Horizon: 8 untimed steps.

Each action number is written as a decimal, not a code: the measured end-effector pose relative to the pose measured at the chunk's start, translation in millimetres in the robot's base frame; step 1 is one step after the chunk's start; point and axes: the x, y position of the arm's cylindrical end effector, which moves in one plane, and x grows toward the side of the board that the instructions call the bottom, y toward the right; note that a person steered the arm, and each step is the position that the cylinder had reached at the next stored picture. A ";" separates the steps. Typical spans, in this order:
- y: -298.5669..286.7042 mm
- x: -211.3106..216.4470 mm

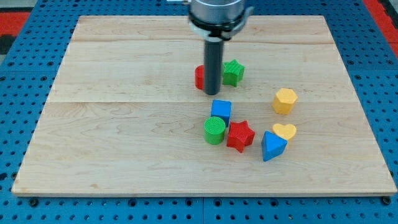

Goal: Separate the red circle from the green star

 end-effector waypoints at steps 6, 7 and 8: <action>-59.3 -39.4; 0.5 -36.4; 71.4 -36.4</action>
